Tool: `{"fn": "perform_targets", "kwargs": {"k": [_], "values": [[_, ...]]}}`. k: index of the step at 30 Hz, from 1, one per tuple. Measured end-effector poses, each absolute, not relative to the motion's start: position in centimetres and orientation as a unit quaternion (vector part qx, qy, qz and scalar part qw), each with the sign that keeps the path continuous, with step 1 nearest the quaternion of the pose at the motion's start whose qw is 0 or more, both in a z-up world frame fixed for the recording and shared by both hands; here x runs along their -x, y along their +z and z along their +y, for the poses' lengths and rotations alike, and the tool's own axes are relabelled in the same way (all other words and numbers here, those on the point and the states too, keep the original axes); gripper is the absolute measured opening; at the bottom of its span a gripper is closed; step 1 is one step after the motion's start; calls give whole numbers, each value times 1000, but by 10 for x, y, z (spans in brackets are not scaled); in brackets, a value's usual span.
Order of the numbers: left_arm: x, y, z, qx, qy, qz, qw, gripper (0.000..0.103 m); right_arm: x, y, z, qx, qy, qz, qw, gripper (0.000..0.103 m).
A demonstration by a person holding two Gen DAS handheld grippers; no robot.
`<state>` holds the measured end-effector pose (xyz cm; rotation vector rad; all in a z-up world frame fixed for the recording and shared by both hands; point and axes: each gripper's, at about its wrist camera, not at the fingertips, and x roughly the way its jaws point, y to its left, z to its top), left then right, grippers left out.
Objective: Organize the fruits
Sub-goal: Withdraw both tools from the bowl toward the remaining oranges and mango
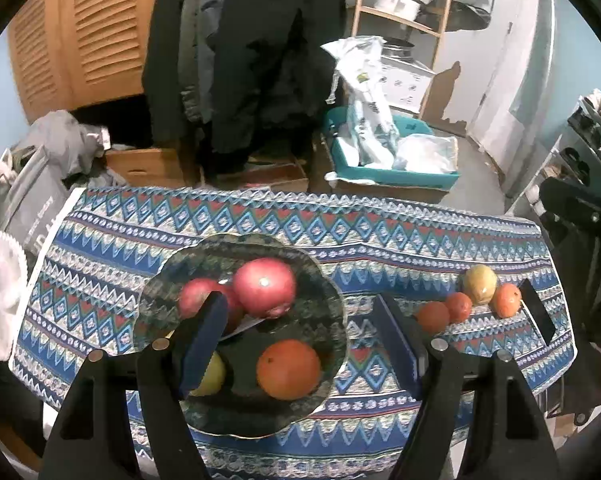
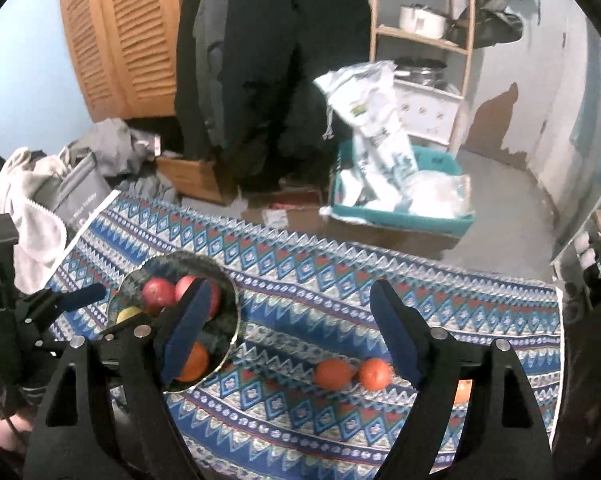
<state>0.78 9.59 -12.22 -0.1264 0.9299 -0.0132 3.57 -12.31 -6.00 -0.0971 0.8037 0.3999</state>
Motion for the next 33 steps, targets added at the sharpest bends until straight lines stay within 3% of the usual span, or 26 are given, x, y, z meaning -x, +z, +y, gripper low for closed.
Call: {"fn": "perform_targets", "kwargs": {"k": [19,22,33], "values": [[-20,-89,12,27,-71,433,898,81,-29,-43,-242,12,107,359,927,82],[-23,-88,1,21,-78,435,897,81,-27,-42,-260,2,95,358,929,86],[-32,-99,-27,7,-93,452,887,81,-28,-52,-301,-7,66,370,927,86]]}}
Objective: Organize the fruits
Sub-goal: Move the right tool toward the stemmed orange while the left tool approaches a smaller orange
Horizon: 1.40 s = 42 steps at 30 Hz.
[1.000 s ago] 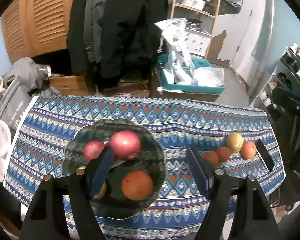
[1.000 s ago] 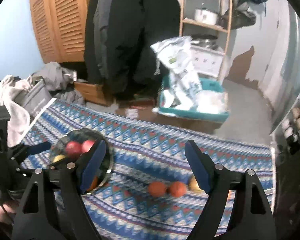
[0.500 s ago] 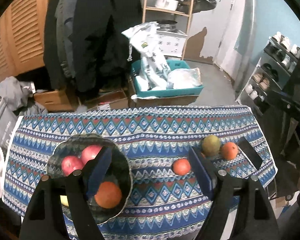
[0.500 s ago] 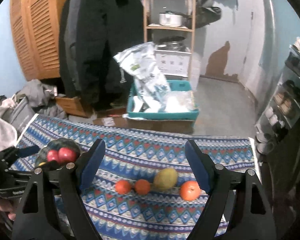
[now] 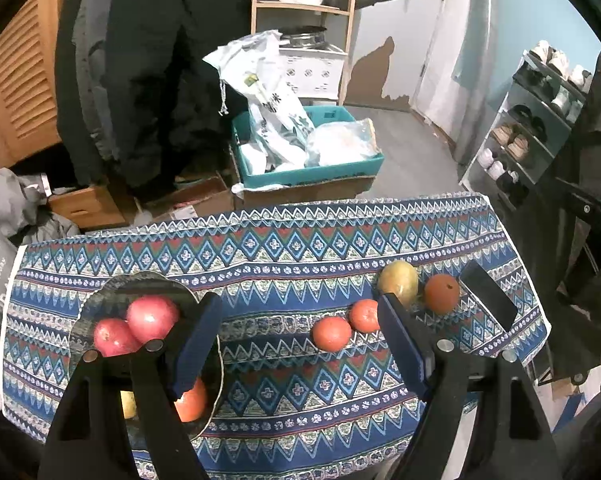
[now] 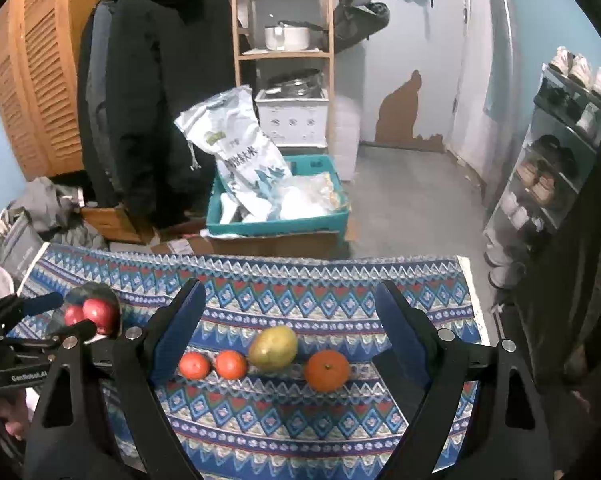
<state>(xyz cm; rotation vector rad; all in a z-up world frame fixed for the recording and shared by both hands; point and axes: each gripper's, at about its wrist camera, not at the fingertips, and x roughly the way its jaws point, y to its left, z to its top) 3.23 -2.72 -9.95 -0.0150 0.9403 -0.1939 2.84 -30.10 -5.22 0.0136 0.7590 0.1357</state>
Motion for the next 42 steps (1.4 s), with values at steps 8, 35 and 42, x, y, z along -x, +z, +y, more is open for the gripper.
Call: {"fn": "perform_targets", "kwargs": {"k": [8,35,42], "values": [[-50,-138,-38,-2,-99,491,866,81,-38,-84,-312,-4,67,409,910,86],[-87,-261,-78,-34,-110,601,791,81,-86,-258,-338,14,44,582,812,86],[-94,-273,-89,-44,-113,605,787,81,-89,-286,-331,25,54,593,803,86]]}}
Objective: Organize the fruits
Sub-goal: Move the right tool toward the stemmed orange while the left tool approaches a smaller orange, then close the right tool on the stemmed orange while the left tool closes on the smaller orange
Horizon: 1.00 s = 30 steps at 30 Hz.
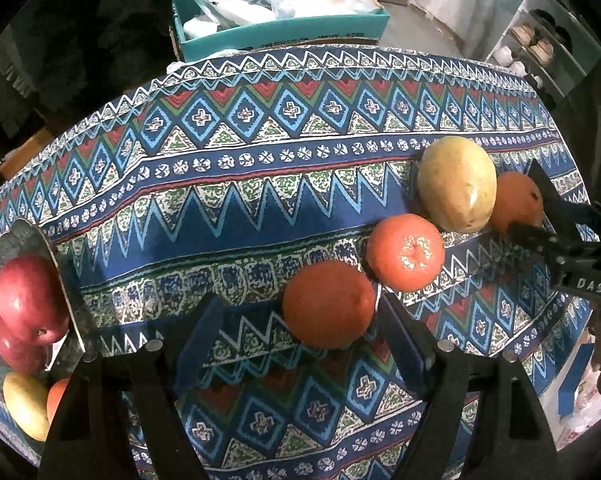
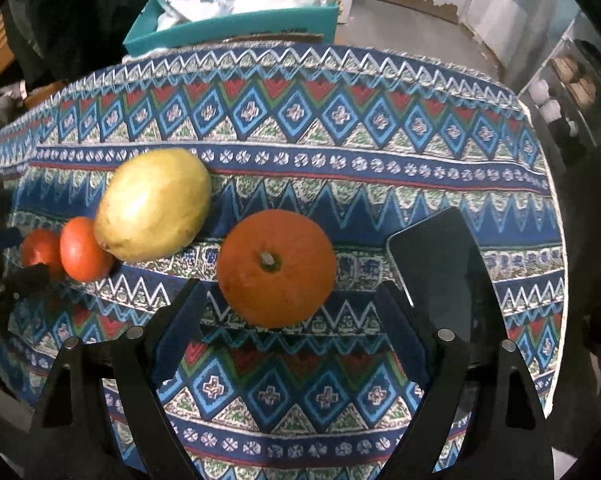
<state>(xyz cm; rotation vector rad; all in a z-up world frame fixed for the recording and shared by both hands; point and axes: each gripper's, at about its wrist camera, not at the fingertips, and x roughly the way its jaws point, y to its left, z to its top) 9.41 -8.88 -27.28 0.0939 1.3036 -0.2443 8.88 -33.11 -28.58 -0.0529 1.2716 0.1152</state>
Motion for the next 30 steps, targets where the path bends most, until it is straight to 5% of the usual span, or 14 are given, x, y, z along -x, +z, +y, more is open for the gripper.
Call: {"fn": "perform_targets", "kwargs": {"k": [9,14,16,20,30], "values": [[-101,-283,-97,-44,-116,607,785,81,-96,-304,-331,17,58,592,804,86],[-101,-285,-103,-60,-120,601,788,81,-104,-314,-330,3,66,596,800,73],[-101,-285,-105,-65,-122,600,788,77,-105,-315,-329,-5,71,592,803,67],[-99,-285,-109,-65,-140,600,785,48,-107,-317,-328,0,70,590,804,66],[-90,-273,-103,-56,-145,589,793,46,-88,-302,-329,-1,73,575,815,65]]}}
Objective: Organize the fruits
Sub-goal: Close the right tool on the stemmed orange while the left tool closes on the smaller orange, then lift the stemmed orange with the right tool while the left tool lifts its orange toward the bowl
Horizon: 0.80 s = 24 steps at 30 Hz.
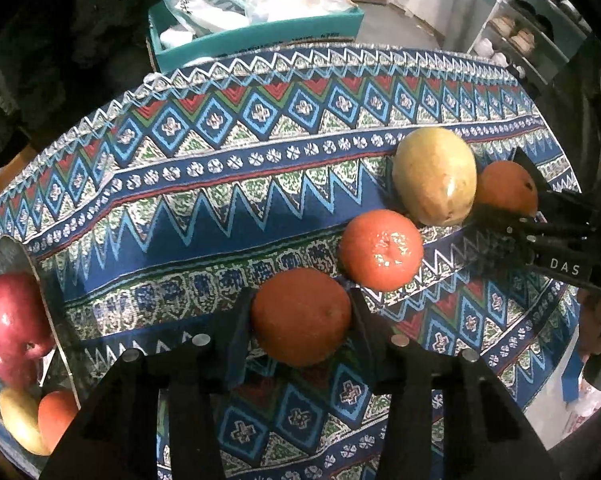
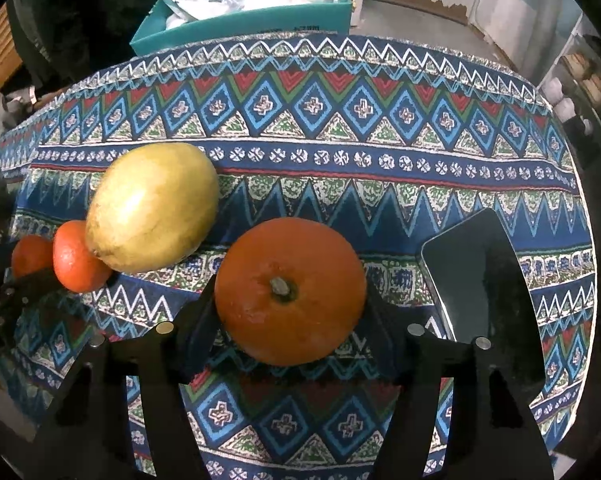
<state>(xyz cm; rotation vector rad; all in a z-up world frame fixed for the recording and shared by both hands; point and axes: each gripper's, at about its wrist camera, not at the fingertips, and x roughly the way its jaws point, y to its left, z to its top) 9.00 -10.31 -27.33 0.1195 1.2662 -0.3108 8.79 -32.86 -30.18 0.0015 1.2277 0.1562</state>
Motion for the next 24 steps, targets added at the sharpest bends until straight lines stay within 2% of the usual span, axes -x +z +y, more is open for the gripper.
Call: {"fn": "perform_targets", "kwargs": {"k": [24], "values": [[-65,-172,-77,-4,-149,505,850,46,-61,-180,-307,-3,93,474,876,65]]}}
